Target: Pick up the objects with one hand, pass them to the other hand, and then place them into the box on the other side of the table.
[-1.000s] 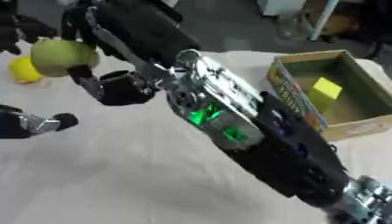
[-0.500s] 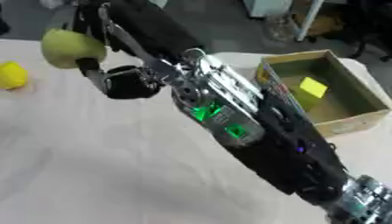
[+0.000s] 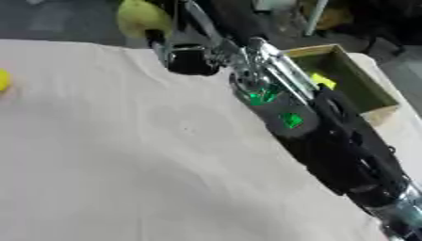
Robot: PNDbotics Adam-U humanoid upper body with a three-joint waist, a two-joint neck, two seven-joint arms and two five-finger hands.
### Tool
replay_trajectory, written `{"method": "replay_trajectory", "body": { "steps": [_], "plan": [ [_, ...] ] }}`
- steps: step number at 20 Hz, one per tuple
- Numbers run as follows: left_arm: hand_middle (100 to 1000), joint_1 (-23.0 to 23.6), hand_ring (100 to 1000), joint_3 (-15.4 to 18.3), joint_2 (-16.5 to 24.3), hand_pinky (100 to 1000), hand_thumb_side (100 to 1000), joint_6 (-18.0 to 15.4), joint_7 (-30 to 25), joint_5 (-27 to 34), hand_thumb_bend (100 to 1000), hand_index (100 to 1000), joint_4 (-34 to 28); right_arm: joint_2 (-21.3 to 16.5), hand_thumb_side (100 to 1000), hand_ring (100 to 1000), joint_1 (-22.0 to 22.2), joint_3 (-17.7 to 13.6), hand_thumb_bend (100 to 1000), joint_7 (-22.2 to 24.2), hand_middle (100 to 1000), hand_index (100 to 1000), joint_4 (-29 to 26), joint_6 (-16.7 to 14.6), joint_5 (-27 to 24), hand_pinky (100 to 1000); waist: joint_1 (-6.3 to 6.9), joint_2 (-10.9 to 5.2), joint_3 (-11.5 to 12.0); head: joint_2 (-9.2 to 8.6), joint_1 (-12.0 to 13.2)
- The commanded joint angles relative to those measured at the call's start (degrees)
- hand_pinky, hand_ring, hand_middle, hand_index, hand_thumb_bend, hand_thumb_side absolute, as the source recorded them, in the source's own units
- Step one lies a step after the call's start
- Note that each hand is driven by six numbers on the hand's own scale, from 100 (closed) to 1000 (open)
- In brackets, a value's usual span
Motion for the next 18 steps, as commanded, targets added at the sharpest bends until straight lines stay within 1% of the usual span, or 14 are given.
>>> {"method": "replay_trajectory", "body": {
  "steps": [1,3,6,8,10,12,17,18],
  "plan": [
    [716,-0.1,647,2.1,1.0,509,512,-0.2,2.9,1.2,311,825,0.6,-4.6,100,417,2.0,-4.2,100,-0.5,422,531,-0.9,2.6,-3.8,100,0.97,-0.87,-0.1,-0.18,-0.5],
    [717,0.3,648,2.5,1.1,510,508,-0.3,3.8,1.4,308,825,1.0,-5.8,100,415,4.2,-6.7,100,-1.2,419,524,-0.9,5.6,-5.4,100,1.06,-0.7,-0.2,-0.8,-0.4],
    [717,0.6,648,3.1,1.0,509,507,-0.3,4.7,1.5,309,824,1.2,-6.7,100,416,7.0,-10.4,100,-4.1,419,520,-0.9,10.7,-6.4,100,1.16,-0.47,-0.4,-1.84,-0.2],
    [715,0.7,646,3.4,1.0,508,503,-0.2,5.3,1.4,308,821,1.2,-7.3,100,429,8.5,-12.0,100,-4.8,428,525,-0.7,13.5,-7.4,100,1.19,-0.38,-0.5,-2.28,0.0],
    [713,0.8,645,3.7,1.0,507,501,-0.2,5.9,1.5,307,819,1.3,-8.1,100,434,9.4,-13.2,100,-4.5,432,526,1.0,15.9,-8.8,100,1.21,-0.36,-0.5,-2.38,0.0],
    [713,0.8,644,3.7,1.0,507,501,-0.2,6.1,1.5,307,819,1.4,-8.7,100,435,9.4,-14.0,100,-4.2,433,526,3.4,17.0,-10.1,100,1.24,-0.36,-0.5,-2.43,0.1],
    [713,0.9,644,3.7,1.0,507,501,-0.3,6.2,1.5,307,819,1.5,-9.0,100,435,9.2,-14.3,100,-4.4,433,526,5.2,16.6,-11.3,100,1.25,-0.37,-0.5,-2.45,0.1],
    [712,0.9,645,3.8,1.1,508,503,-0.2,6.3,1.5,303,821,1.5,-8.9,128,442,9.4,-14.4,100,-4.3,441,536,5.4,16.7,-11.4,100,1.26,-0.28,-0.7,-2.47,0.4]
  ]
}}
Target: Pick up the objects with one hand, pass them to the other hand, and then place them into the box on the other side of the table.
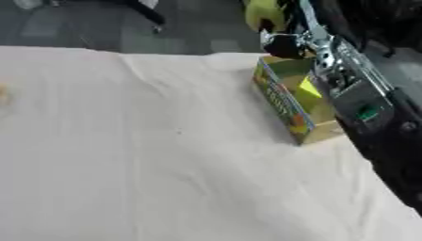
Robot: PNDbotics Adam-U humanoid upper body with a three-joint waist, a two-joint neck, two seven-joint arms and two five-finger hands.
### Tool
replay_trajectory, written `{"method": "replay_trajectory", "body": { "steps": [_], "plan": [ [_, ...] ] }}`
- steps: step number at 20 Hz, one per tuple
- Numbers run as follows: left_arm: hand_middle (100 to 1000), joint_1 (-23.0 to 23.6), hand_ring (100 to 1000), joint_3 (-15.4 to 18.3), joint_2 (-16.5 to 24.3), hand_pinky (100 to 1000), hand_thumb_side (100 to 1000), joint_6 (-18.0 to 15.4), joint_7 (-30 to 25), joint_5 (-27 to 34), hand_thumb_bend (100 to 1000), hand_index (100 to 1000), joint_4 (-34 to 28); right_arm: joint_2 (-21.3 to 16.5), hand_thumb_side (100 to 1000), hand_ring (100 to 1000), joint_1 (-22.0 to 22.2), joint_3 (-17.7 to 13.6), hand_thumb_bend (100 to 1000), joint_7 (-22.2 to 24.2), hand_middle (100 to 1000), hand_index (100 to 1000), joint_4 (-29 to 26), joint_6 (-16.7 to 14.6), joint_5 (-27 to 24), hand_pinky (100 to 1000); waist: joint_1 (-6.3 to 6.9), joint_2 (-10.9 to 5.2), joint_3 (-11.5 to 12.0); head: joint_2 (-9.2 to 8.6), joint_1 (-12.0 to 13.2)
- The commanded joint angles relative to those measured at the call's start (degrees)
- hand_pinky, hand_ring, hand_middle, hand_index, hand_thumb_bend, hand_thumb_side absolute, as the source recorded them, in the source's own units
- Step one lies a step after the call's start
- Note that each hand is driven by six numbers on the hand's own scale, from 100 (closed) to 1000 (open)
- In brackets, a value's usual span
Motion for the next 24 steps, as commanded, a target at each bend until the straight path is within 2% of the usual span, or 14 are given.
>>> {"method": "replay_trajectory", "body": {
  "steps": [1,3,5,14,18,24],
  "plan": [
    [711,-0.1,644,1.2,1.2,507,502,0.1,0.5,0.1,302,821,-0.4,-3.0,127,442,0.3,-2.1,100,0.3,441,536,1.0,0.5,-0.8,100,1.13,-0.17,-0.6,-0.9,0.9],
    [706,-0.2,638,1.2,1.0,504,493,0.1,0.9,0.1,300,821,-0.7,-3.7,134,436,2.4,-4.6,100,1.7,436,529,3.7,2.1,-1.0,100,1.16,-0.19,-0.4,-0.8,0.8],
    [707,-0.4,639,1.1,0.7,504,494,-0.1,1.2,0.1,299,822,-0.8,-3.8,134,435,2.3,-5.4,100,2.5,437,530,6.9,4.1,-0.5,100,1.19,-0.22,-0.1,-0.78,0.6],
    [708,-0.8,640,0.7,0.3,504,497,-0.2,0.8,0.0,296,822,-0.9,-3.7,111,442,-3.1,-2.8,100,4.9,444,540,21.0,12.3,6.1,100,1.32,-0.17,0.4,-0.49,0.5],
    [708,-0.7,641,0.7,0.2,503,497,-0.1,0.7,-0.1,296,822,-0.9,-3.6,110,444,-4.5,-2.8,100,4.9,446,544,28.0,11.1,7.5,102,1.34,-0.2,0.4,-0.43,0.6],
    [707,-0.8,640,0.8,-0.1,494,499,-0.1,0.6,-0.2,294,821,-0.8,-3.1,133,467,-6.1,-2.2,100,4.9,470,576,37.3,6.4,6.4,149,1.46,-0.24,0.3,-0.33,0.8]
  ]
}}
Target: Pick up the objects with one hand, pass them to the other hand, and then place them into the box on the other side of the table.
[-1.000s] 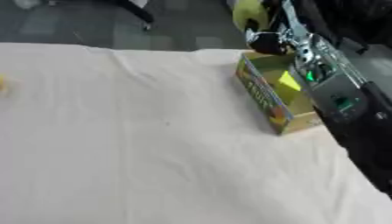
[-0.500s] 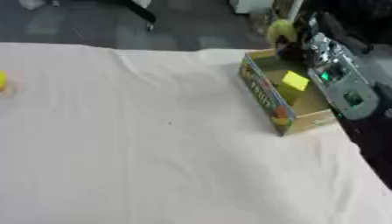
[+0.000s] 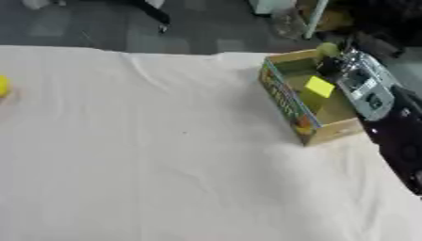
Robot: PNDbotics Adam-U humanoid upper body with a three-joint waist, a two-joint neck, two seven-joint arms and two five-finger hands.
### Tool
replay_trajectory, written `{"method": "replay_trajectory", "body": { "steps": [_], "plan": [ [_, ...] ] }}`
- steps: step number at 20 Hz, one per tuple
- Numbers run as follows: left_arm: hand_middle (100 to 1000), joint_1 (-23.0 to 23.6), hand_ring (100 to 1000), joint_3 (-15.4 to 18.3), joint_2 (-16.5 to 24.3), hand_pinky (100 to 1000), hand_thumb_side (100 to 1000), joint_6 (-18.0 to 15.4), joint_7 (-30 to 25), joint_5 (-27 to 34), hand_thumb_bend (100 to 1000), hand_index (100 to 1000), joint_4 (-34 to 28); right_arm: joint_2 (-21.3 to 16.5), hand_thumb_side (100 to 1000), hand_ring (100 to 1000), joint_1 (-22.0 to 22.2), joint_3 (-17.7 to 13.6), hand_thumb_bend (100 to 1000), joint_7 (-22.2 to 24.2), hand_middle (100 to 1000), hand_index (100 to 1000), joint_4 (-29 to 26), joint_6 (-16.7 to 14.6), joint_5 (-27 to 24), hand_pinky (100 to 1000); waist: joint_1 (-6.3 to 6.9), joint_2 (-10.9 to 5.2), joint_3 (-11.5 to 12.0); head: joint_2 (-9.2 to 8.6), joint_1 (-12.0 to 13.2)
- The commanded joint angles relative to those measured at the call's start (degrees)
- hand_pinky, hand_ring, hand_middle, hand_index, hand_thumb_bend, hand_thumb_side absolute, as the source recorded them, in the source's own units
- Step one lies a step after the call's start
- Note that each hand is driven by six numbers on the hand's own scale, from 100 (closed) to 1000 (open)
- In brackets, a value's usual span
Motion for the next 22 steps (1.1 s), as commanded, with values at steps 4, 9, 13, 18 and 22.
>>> {"method": "replay_trajectory", "body": {
  "steps": [4,9,13,18,22],
  "plan": [
    [707,-0.9,640,0.4,0.6,492,499,0.0,-0.1,-0.1,293,821,-0.7,-1.9,164,513,-2.6,0.7,173,0.4,502,621,8.7,-4.8,-0.9,217,1.0,-0.24,-0.1,-0.29,0.1],
    [707,-0.8,640,0.4,0.5,490,501,0.0,-0.1,-0.2,292,821,-0.5,-1.5,304,699,-3.3,1.3,398,1.6,698,806,11.0,-7.4,0.1,616,1.11,-0.17,0.0,-0.19,0.0],
    [707,-0.8,640,0.4,0.4,490,501,0.0,-0.2,-0.2,292,821,-0.5,-1.4,316,856,-3.1,1.1,491,3.0,818,840,10.4,-9.1,1.5,826,1.09,-0.22,0.0,-0.03,0.0],
    [708,-0.7,641,0.3,0.3,490,502,0.1,-0.4,-0.3,291,822,-0.4,-1.2,158,868,-2.8,-0.5,429,1.0,836,843,7.6,-8.9,0.9,825,1.11,-0.31,0.0,0.07,0.2],
    [709,-0.8,642,0.3,0.3,493,504,0.1,-0.6,-0.3,289,822,-0.4,-1.4,114,857,-2.2,-1.6,394,-2.5,828,840,4.2,-8.1,-2.5,812,1.09,-0.41,0.0,0.02,0.3]
  ]
}}
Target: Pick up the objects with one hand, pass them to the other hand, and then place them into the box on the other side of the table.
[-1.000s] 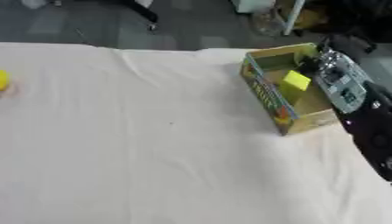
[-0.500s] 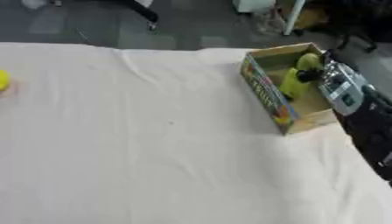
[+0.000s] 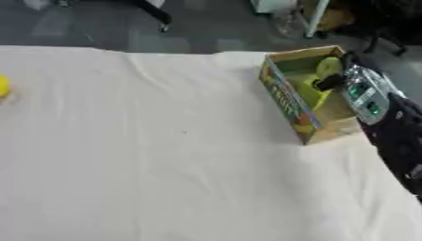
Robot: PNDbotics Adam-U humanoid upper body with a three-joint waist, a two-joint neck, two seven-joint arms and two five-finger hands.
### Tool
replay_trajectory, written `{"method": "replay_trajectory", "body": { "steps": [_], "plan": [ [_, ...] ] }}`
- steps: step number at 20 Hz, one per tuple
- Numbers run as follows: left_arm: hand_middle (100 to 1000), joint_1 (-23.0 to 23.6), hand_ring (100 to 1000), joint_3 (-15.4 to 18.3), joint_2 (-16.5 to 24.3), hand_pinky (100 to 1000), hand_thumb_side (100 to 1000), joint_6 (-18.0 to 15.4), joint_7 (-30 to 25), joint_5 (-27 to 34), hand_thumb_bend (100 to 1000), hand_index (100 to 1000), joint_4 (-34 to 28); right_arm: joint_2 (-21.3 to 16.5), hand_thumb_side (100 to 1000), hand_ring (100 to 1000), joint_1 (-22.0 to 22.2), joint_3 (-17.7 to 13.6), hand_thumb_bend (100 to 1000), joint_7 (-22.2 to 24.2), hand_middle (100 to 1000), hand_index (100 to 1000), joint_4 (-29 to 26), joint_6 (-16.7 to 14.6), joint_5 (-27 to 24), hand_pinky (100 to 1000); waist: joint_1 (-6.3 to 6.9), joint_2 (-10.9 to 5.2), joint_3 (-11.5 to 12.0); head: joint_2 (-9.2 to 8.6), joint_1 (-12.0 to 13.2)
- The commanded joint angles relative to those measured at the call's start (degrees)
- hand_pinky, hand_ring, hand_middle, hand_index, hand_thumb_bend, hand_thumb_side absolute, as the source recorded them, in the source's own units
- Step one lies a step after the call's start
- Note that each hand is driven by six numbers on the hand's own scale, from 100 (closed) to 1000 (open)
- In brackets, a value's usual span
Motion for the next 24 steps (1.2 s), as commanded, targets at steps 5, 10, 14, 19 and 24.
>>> {"method": "replay_trajectory", "body": {
  "steps": [5,10,14,19,24],
  "plan": [
    [709,-0.6,642,0.4,0.9,492,503,0.0,-0.5,-0.4,290,820,-0.5,-2.4,100,851,0.5,-2.9,353,-7.2,833,843,-7.3,2.9,-4.0,800,0.87,-0.43,-0.1,0.01,0.4],
    [708,-0.5,641,0.5,1.0,491,503,0.0,-0.5,-0.6,290,818,-0.6,-2.4,130,842,1.5,-4.7,281,-12.2,826,839,-13.5,4.0,-5.1,790,0.72,-0.5,-0.1,0.0,0.8],
    [708,-1.0,644,0.7,1.9,498,488,0.1,-0.8,-1.1,306,816,-0.5,-2.2,271,783,2.1,-5.5,100,-16.0,790,827,-19.4,1.6,-8.7,753,0.76,-0.52,-0.2,0.14,1.6],
    [715,-4.5,656,0.2,6.9,518,461,0.8,-3.2,-2.8,350,820,1.6,-1.8,355,790,2.4,-4.8,100,-20.6,781,804,-27.1,-2.5,-13.4,764,1.02,-0.63,0.0,0.56,2.1],
    [703,-10.0,645,-5.1,13.3,506,464,3.3,-7.6,0.5,382,825,8.3,-0.1,335,772,1.4,-3.9,100,-24.4,760,780,-33.2,-3.6,-17.9,757,1.46,-0.85,0.0,1.47,1.5]
  ]
}}
